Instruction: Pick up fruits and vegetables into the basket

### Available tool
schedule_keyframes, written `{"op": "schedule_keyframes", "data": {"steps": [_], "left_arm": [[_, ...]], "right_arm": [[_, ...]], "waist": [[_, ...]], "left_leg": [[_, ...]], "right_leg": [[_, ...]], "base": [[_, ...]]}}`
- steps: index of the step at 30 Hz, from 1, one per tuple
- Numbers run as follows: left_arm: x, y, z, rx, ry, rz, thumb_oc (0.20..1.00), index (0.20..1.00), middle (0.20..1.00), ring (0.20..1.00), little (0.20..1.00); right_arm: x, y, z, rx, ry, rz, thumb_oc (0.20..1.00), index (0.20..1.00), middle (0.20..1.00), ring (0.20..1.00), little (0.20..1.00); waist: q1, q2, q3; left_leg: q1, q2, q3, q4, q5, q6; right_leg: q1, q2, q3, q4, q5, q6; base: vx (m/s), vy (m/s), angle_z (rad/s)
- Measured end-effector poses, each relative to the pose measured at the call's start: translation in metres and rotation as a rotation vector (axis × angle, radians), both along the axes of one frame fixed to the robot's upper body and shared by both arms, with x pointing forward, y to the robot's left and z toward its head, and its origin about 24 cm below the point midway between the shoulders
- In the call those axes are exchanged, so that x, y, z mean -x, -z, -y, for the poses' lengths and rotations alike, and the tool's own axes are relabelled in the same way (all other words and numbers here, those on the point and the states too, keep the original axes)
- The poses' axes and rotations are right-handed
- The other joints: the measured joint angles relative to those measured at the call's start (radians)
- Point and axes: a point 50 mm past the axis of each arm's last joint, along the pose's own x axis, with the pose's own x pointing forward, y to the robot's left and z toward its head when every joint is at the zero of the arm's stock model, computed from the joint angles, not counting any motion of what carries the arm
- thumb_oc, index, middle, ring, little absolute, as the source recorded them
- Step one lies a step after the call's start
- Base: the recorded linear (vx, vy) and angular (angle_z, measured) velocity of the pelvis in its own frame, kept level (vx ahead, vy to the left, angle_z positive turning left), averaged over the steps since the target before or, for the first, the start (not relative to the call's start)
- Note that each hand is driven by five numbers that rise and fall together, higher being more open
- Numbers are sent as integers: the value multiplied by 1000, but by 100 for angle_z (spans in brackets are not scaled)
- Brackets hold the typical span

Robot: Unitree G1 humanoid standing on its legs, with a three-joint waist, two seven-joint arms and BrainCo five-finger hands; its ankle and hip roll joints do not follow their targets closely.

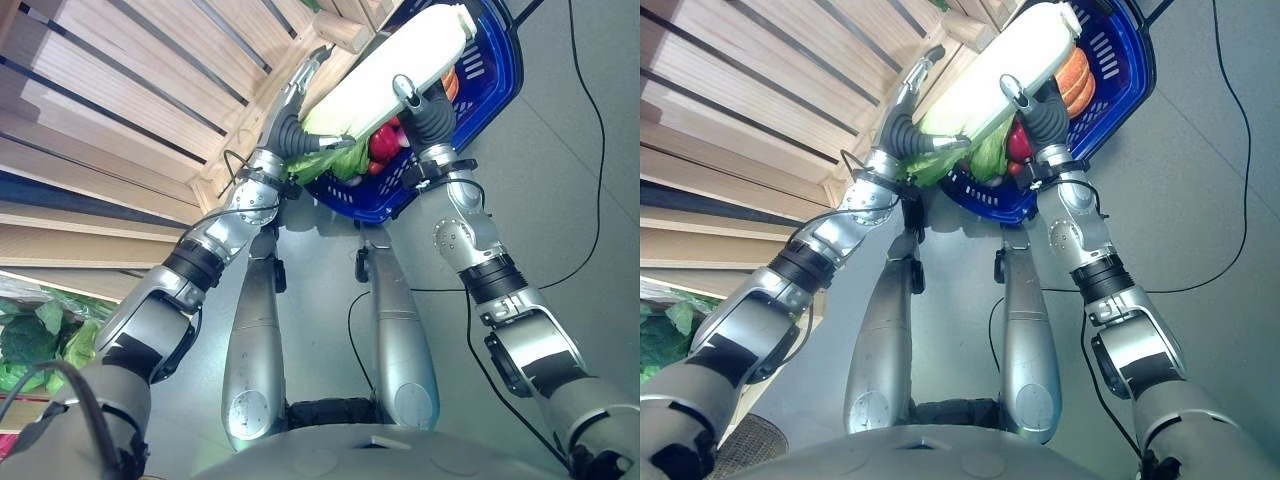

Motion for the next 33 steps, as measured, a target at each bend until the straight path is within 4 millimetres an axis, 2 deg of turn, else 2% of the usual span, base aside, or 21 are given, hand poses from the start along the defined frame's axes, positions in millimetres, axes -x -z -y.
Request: {"op": "schedule_keyframes", "data": {"steps": [3,6,9,16,23,33], "left_arm": [[-2,-5,-12,75,-65,26,1000,1000,1000,1000,1000],[-7,-14,-36,168,-161,49,1000,1000,1000,1000,1000],[-10,-17,-49,215,-213,50,1000,1000,1000,1000,1000],[-18,-9,-61,229,-284,4,1000,1000,1000,1000,1000],[-24,-10,-68,236,-319,-12,1000,1000,1000,1000,1000],[-30,-18,-63,225,-307,-13,1000,1000,1000,1000,1000]], "right_arm": [[-2,0,4,24,56,-5,200,200,200,200,200],[-6,9,16,37,122,-44,200,200,200,200,200],[-9,15,29,49,197,-77,200,200,200,200,200],[-19,16,55,88,325,-135,200,200,200,200,200],[-31,19,71,99,433,-212,200,200,200,200,200],[-50,23,95,184,598,-377,200,200,200,200,200]], "waist": [[1,0,0],[1,0,0],[1,0,0],[2,0,0],[7,0,0],[51,1,0]], "left_leg": [[1,0,-1,1,1,1],[1,0,-2,1,2,0],[1,-1,-2,1,4,0],[0,-1,-2,2,5,-1],[-1,-1,-2,0,5,-1],[-4,-2,-8,0,7,-3]], "right_leg": [[0,0,0,4,1,-2],[0,0,0,6,0,0],[0,-1,-1,6,0,0],[0,-1,-1,4,-1,0],[-1,-1,-2,0,-1,0],[-3,-2,-7,1,0,0]], "base": [[0,0,0],[0,0,0],[0,0,0],[0,0,0],[0,0,0],[0,0,0]]}}
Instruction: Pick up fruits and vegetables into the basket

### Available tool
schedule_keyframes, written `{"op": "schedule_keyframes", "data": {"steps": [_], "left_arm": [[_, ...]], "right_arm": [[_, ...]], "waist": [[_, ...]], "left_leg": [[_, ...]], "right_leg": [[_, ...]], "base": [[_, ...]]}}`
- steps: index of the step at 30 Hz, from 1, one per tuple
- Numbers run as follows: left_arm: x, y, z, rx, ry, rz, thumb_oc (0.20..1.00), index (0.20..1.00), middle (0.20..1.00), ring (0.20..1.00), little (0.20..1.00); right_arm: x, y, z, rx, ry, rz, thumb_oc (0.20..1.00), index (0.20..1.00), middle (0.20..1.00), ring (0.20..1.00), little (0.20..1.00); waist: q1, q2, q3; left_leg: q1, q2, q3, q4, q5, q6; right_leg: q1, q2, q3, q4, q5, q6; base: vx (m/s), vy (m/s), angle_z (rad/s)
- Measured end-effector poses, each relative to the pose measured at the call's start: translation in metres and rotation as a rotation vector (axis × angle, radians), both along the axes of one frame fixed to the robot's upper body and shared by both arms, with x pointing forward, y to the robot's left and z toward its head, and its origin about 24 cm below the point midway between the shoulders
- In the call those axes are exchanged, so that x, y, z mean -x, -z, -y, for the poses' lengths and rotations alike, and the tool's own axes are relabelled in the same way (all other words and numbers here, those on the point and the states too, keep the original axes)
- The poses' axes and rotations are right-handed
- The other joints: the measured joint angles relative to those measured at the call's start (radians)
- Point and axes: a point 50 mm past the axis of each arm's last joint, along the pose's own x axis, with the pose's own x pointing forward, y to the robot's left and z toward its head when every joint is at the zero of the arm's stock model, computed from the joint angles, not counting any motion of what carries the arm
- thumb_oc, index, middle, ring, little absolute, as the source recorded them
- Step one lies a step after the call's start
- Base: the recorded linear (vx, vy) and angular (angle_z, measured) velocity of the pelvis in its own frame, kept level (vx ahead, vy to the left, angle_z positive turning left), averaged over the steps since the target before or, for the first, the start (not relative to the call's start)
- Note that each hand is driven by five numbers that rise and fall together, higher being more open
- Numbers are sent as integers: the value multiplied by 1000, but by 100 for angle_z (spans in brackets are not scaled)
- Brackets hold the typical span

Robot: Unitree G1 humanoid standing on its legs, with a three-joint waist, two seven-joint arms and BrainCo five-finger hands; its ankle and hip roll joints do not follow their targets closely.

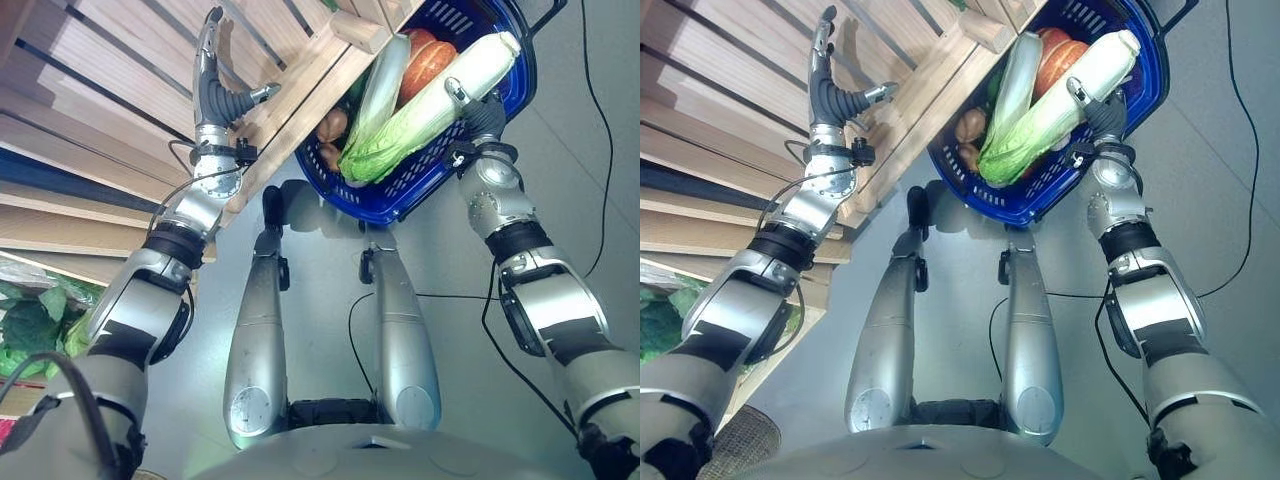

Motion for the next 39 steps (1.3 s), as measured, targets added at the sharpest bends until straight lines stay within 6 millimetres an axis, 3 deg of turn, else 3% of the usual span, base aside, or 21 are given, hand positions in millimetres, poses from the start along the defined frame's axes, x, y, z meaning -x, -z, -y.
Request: {"op": "schedule_keyframes", "data": {"steps": [15,16,17,18,19,39], "left_arm": [[-3,-9,6,-20,32,26,1000,1000,1000,1000,1000],[-3,-9,6,-20,32,27,1000,1000,1000,1000,1000],[-3,-9,6,-20,31,27,1000,1000,1000,1000,1000],[-3,-9,6,-19,31,28,1000,1000,1000,1000,1000],[-3,-9,6,-19,30,28,1000,1000,1000,1000,1000],[-2,-7,8,-19,25,33,1000,1000,1000,1000,1000]], "right_arm": [[-8,1,11,106,88,-178,200,200,200,200,200],[-8,2,12,104,100,-197,445,445,445,445,445],[-8,3,13,104,107,-208,589,589,589,589,589],[-8,5,15,102,124,-226,931,931,931,931,931],[-7,6,16,101,132,-240,1000,1000,1000,1000,1000],[-7,7,21,93,174,-307,1000,1000,1000,1000,1000]], "waist": [[34,4,2],[37,5,2],[39,6,2],[43,8,2],[45,11,4],[48,20,8]], "left_leg": [[-20,-17,-19,1,12,2],[-25,-18,-19,3,12,2],[-28,-18,-19,4,12,2],[-37,-18,-19,10,12,2],[-46,-18,-19,17,12,2],[-51,-19,-18,27,13,2]], "right_leg": [[-20,-19,-18,21,0,-5],[-24,-19,-18,24,-1,-4],[-27,-19,-18,25,-1,-4],[-36,-19,-17,26,-2,-2],[-43,-19,-17,27,-2,-2],[-51,-20,-13,42,0,-5]], "base": [[-5,0,4],[0,0,0],[0,0,0],[0,0,0],[0,0,0],[0,0,0]]}}
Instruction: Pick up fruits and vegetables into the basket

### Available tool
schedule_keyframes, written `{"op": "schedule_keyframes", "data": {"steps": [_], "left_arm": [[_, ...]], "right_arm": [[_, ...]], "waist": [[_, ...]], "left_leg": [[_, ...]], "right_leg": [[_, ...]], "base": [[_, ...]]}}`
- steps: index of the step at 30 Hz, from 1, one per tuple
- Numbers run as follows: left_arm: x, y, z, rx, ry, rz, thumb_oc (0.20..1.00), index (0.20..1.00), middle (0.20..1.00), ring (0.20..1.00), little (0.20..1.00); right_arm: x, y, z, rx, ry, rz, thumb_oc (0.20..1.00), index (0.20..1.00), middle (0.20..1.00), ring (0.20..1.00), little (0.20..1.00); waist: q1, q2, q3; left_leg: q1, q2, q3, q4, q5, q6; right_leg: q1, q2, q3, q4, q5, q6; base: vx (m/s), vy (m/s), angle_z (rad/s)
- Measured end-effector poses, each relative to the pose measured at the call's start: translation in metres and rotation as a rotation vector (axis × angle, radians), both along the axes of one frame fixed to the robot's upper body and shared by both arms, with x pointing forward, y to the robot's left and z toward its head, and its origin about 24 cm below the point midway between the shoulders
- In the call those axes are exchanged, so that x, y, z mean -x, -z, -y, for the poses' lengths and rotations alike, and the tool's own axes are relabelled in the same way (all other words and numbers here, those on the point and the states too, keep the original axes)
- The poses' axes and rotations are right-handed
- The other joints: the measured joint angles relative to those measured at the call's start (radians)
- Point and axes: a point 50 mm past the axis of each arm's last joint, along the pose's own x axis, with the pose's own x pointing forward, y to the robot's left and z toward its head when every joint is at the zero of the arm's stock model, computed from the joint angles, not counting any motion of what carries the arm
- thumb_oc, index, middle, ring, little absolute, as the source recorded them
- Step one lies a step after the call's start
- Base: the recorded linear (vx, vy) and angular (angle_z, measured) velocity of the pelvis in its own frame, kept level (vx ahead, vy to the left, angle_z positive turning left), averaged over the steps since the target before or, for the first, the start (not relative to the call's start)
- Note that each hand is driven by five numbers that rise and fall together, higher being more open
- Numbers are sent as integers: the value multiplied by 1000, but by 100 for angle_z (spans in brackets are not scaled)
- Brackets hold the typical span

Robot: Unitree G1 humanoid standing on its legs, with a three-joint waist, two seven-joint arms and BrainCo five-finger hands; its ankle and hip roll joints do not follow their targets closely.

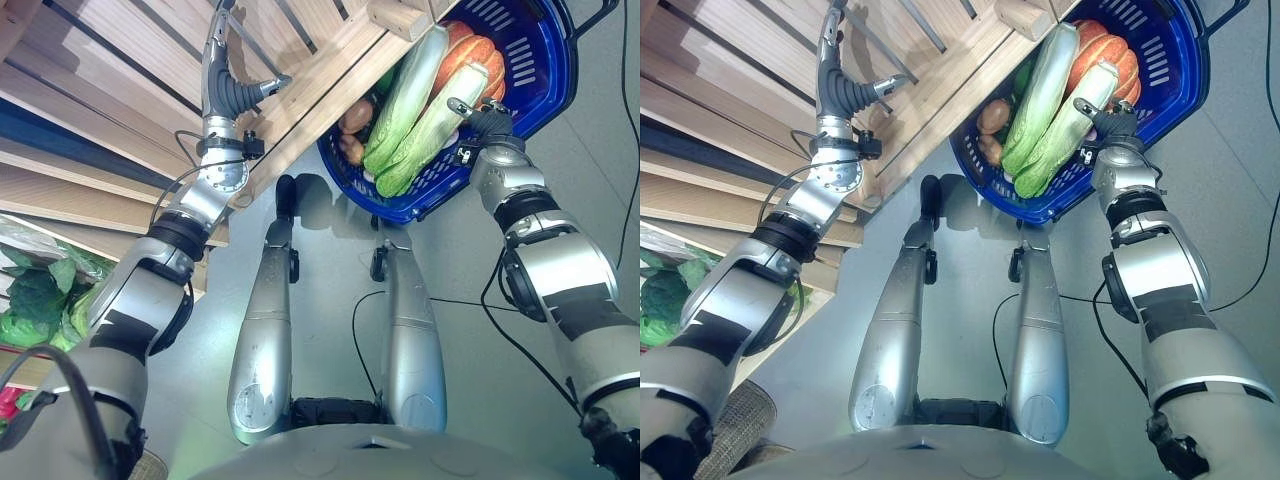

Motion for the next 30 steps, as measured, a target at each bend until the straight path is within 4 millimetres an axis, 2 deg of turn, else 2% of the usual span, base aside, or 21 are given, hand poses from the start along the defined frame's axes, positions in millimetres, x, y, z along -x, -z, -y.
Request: {"op": "schedule_keyframes", "data": {"steps": [9,16,21,28,29,30], "left_arm": [[0,4,-4,3,-17,-14,1000,1000,1000,1000,1000],[8,43,-30,-29,-65,-156,1000,1000,1000,1000,1000],[23,84,-54,-26,-108,-293,1000,1000,1000,1000,1000],[49,138,-77,-4,-126,-509,1000,1000,1000,1000,1000],[57,154,-80,10,-126,-568,1000,1000,1000,1000,1000],[70,176,-81,21,-125,-653,1000,1000,1000,1000,1000]], "right_arm": [[1,-2,3,15,31,45,1000,1000,1000,1000,1000],[11,16,15,57,46,83,1000,1000,1000,1000,1000],[32,50,27,114,43,70,1000,1000,1000,1000,1000],[63,94,42,74,78,16,1000,1000,1000,1000,1000],[72,108,45,72,78,-23,1000,1000,1000,1000,1000],[88,128,50,78,86,-88,1000,1000,1000,1000,1000]], "waist": [[2,1,0],[0,2,0],[-2,3,-3],[-3,5,-14],[-4,4,-51],[-6,5,-138]], "left_leg": [[31,1,0,8,-2,0],[236,4,5,-63,-5,4],[448,5,16,-168,-1,16],[681,10,36,-305,8,24],[707,11,38,-327,8,24],[686,17,37,-346,4,26]], "right_leg": [[36,2,1,-3,2,-1],[245,1,-7,-85,6,6],[462,-6,-22,-207,17,15],[686,-12,-64,-336,43,19],[710,-11,-73,-356,43,19],[691,-11,-84,-376,42,21]], "base": [[-13,4,0],[0,0,0],[43,35,-2],[98,30,-7],[147,34,-2],[202,42,5]]}}
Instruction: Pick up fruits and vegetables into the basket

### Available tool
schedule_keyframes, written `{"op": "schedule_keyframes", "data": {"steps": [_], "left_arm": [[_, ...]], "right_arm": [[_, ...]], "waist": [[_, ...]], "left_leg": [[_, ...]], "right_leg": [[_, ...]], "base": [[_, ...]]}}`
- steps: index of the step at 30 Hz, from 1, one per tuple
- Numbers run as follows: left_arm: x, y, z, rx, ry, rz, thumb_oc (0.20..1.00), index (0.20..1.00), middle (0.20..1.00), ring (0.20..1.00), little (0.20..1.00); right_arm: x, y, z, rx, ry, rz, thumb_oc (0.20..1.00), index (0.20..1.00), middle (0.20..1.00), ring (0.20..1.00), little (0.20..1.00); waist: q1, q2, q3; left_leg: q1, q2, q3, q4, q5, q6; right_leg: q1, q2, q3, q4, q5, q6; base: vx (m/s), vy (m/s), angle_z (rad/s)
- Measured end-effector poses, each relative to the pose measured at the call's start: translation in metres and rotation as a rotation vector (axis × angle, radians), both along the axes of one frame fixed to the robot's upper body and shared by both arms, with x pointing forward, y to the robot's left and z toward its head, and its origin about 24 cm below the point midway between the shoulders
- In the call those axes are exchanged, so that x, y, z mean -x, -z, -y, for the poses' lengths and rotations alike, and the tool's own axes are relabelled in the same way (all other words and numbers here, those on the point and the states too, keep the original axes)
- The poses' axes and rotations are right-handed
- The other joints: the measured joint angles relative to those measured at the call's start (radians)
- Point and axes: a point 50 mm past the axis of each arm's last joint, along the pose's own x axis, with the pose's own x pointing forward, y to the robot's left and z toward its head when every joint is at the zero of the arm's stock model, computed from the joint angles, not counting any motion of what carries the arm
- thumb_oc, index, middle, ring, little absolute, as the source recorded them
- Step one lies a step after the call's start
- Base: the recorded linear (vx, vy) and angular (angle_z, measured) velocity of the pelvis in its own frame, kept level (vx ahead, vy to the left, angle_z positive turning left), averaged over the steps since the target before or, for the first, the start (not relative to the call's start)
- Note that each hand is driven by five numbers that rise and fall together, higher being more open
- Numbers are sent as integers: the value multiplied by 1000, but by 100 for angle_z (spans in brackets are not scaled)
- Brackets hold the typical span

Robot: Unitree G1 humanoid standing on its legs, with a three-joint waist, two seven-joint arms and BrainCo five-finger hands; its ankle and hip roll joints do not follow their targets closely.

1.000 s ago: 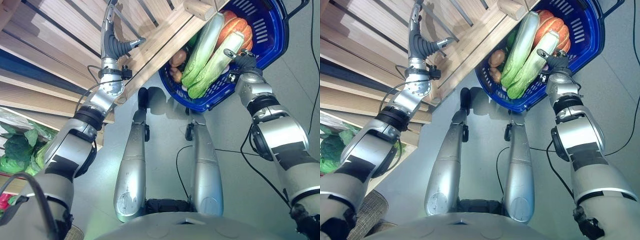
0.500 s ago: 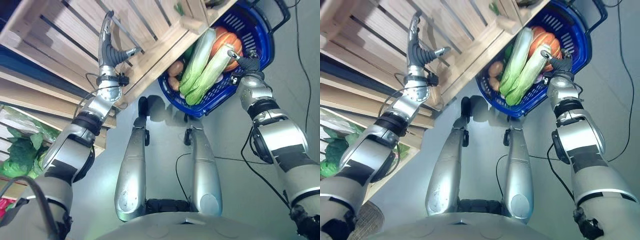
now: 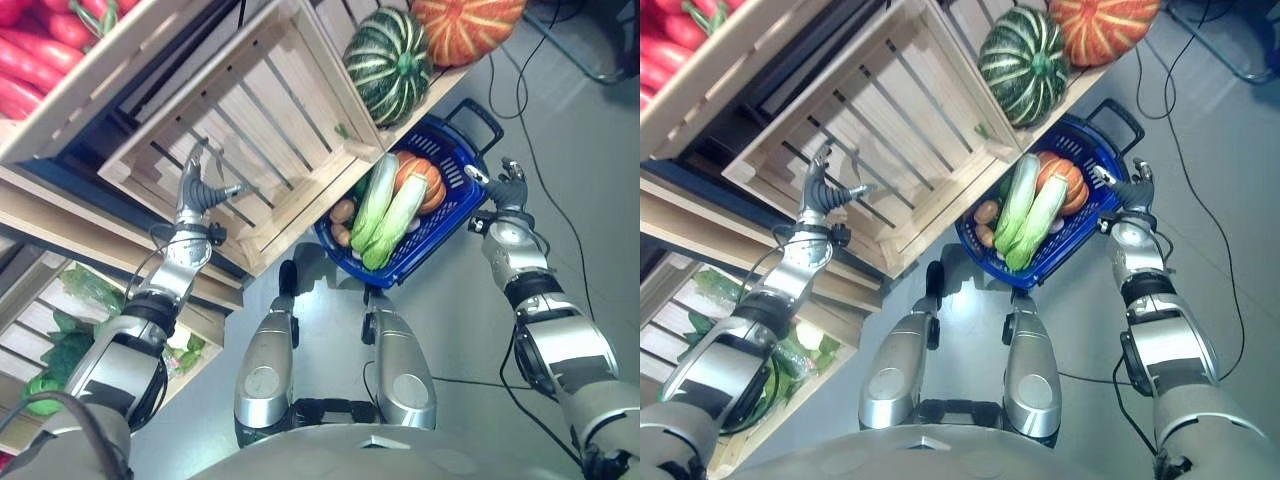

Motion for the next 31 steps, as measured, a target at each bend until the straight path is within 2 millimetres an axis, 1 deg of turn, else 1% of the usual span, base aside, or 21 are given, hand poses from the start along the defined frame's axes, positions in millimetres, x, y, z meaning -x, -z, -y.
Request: {"op": "schedule_keyframes", "data": {"steps": [1,2,4,5,6,7,8,9,12,14,17,21,25,31], "left_arm": [[11,20,-2,23,-11,-84,1000,1000,1000,1000,1000],[22,36,-5,42,-22,-150,1000,1000,1000,1000,1000],[54,72,-12,89,-48,-305,1000,1000,1000,1000,1000],[73,91,-14,105,-55,-388,1000,1000,1000,1000,1000],[90,104,-16,118,-57,-459,1000,1000,1000,1000,1000],[103,115,-17,134,-59,-516,1000,1000,1000,1000,1000],[117,124,-19,144,-61,-574,1000,1000,1000,1000,1000],[124,129,-20,151,-61,-606,1000,1000,1000,1000,1000],[156,147,-24,180,-68,-739,1000,1000,1000,1000,1000],[175,157,-25,204,-85,-808,1000,1000,1000,1000,1000],[201,169,-28,231,-125,-932,1000,1000,1000,1000,1000],[227,181,-26,285,-151,-1083,1000,1000,1000,1000,1000],[237,186,-20,377,-165,-1146,1000,1000,1000,1000,1000],[239,187,-18,397,-151,-1178,1000,1000,1000,1000,1000]], "right_arm": [[14,17,5,-14,12,-51,1000,1000,1000,1000,1000],[27,31,8,-24,18,-98,1000,1000,1000,1000,1000],[56,61,10,-50,16,-199,1000,1000,1000,1000,1000],[73,78,9,-59,12,-264,1000,1000,1000,1000,1000],[89,92,8,-68,12,-323,1000,1000,1000,1000,1000],[101,102,7,-76,10,-372,1000,1000,1000,1000,1000],[115,114,5,-84,8,-429,1000,1000,1000,1000,1000],[123,121,3,-93,10,-466,1000,1000,1000,1000,1000],[167,151,-6,-164,34,-633,1000,1000,1000,1000,1000],[190,163,-12,-193,28,-721,1000,1000,1000,1000,1000],[217,176,-17,-218,13,-850,1000,1000,1000,1000,1000],[243,185,-21,-259,4,-975,1000,1000,1000,1000,1000],[251,189,-27,-282,-26,-1022,1000,1000,1000,1000,1000],[256,190,-29,-297,-54,-1054,1000,1000,1000,1000,1000]], "waist": [[-2,0,-63],[-1,2,-91],[-10,2,-155],[-12,2,-199],[-17,1,-232],[-20,2,-242],[-22,-1,-265],[-22,-1,-279],[-22,-3,-321],[-22,-3,-343],[-22,-4,-356],[-22,0,-381],[-23,3,-382],[-25,14,-386]], "left_leg": [[5,0,-1,-20,5,0],[39,2,1,-36,4,0],[113,6,7,-79,-1,0],[140,7,15,-97,-4,-1],[153,9,19,-96,-12,-1],[173,14,19,-96,-17,-1],[179,15,21,-97,-22,-1],[179,16,21,-97,-23,-1],[196,19,22,-101,-28,1],[198,19,22,-101,-27,1],[206,22,22,-101,-29,-3],[210,23,21,-101,-25,1],[220,23,21,-101,-23,3],[228,24,23,-101,-25,2]], "right_leg": [[9,1,-6,-19,2,2],[39,4,-8,-36,2,2],[116,10,-10,-83,0,4],[131,15,-9,-85,-7,8],[144,17,-8,-85,-14,9],[165,17,-8,-85,-19,10],[169,17,-7,-85,-25,10],[170,17,-7,-85,-24,10],[187,18,-7,-85,-28,9],[188,17,-8,-85,-35,9],[198,15,-8,-85,-34,7],[202,16,-8,-88,-33,6],[211,16,-8,-89,-33,6],[218,16,-6,-90,-33,6]], "base": [[206,38,4],[214,31,0],[214,23,-7],[195,13,-10],[178,4,-9],[145,-1,-5],[98,-4,-4],[83,-9,-4],[79,-7,1],[64,2,0],[64,11,0],[53,11,1],[40,19,1],[16,6,-1]]}}
